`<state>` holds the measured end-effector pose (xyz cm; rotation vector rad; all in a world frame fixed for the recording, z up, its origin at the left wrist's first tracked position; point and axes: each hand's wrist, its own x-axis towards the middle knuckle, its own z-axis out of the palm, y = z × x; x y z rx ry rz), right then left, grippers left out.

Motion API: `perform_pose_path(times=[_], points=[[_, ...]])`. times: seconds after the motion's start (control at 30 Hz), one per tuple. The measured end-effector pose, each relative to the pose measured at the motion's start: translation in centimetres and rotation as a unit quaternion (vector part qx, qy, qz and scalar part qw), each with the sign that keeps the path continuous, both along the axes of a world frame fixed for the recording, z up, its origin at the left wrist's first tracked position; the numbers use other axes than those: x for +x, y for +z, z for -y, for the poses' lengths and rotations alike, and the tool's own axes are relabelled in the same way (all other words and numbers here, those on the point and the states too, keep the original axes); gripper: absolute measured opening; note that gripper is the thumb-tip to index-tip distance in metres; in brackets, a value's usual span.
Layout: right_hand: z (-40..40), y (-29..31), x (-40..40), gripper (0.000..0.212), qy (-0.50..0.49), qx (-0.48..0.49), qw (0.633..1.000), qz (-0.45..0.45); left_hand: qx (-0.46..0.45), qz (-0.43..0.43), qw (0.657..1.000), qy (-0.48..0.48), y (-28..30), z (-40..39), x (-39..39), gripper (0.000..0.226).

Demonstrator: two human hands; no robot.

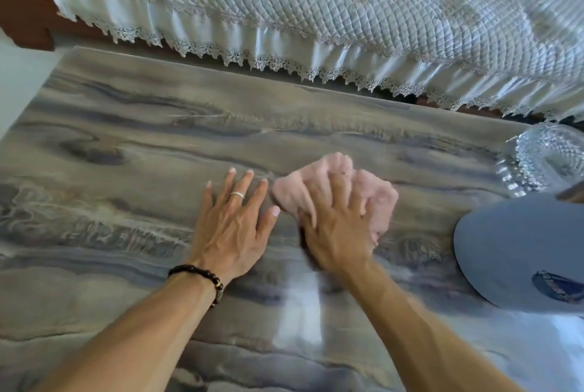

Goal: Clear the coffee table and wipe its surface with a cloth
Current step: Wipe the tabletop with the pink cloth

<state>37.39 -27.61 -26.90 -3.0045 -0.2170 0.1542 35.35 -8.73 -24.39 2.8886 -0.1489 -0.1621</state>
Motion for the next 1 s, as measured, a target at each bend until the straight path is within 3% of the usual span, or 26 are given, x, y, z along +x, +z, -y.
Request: perform_pose_path(times=[0.07,0.13,0.17,0.23,0.3,0.33,0.37,0.43,0.5,0.53,0.57,0.67,0.7,0.8,0.87,0.93,1.0], points=[[-1.0,-0.2,-2.3,0.055,0.144,-0.002,0.989,-0.016,-0.007,-0.005,1.000,-0.006,0.0,-0.4,1.2,0.067],[2.1,0.0,-1.1,0.054,0.203,-0.017,0.979,-0.027,-0.015,-0.009,1.000,-0.005,0.2,-0.6,2.4,0.068],[3.9,0.0,0.5,0.055,0.186,-0.022,0.982,-0.023,-0.019,-0.008,1.000,-0.003,0.2,-0.7,3.2,0.069],[5.9,0.0,4.8,0.055,0.048,-0.011,0.999,-0.009,-0.025,-0.012,1.000,0.000,0.1,-0.9,4.8,0.072],[3.5,0.5,7.4,0.049,-0.122,0.035,0.992,-0.009,-0.022,-0.001,1.000,-0.002,-0.3,-1.2,6.1,0.072],[1.3,0.4,7.8,0.049,-0.159,0.034,0.987,0.005,-0.017,0.005,1.000,-0.003,-0.5,-1.4,6.9,0.071],[-0.7,0.3,7.4,0.052,-0.152,0.018,0.988,0.028,-0.011,0.004,1.000,-0.004,-0.7,-1.5,7.7,0.071],[-2.1,0.2,5.3,0.055,-0.023,0.005,0.999,0.036,0.004,-0.002,1.000,-0.007,-0.7,-1.4,9.1,0.072],[0.9,0.5,4.2,0.056,0.124,-0.007,0.992,0.004,0.008,-0.006,1.000,-0.010,-0.7,-1.2,10.5,0.074],[3.1,0.7,5.1,0.058,0.133,-0.015,0.991,0.003,0.006,-0.011,1.000,-0.009,-0.8,-1.0,11.0,0.076],[4.7,0.6,6.6,0.060,0.097,-0.024,0.995,0.002,0.004,-0.019,1.000,-0.006,-0.8,-0.8,11.4,0.078],[4.1,1.1,11.7,0.050,-0.151,0.009,0.988,-0.029,-0.005,-0.046,0.999,0.006,-0.9,0.0,12.0,0.075],[2.3,1.0,12.0,0.048,-0.170,0.004,0.985,-0.024,-0.011,-0.049,0.999,0.010,-0.9,0.1,12.0,0.074],[-1.2,0.5,9.5,0.057,0.024,-0.010,1.000,-0.009,-0.015,-0.055,0.998,0.005,-0.7,-0.3,12.0,0.079],[1.2,0.7,8.6,0.056,0.130,-0.021,0.991,0.000,-0.003,-0.067,0.998,-0.001,-0.5,-0.7,12.0,0.082],[4.2,1.1,11.7,0.053,0.074,-0.010,0.997,0.012,0.024,-0.057,0.998,-0.004,0.1,-0.6,12.3,0.080],[4.1,1.7,16.0,0.046,-0.095,0.047,0.994,-0.011,0.048,-0.044,0.998,-0.005,0.8,-0.6,13.4,0.077]])
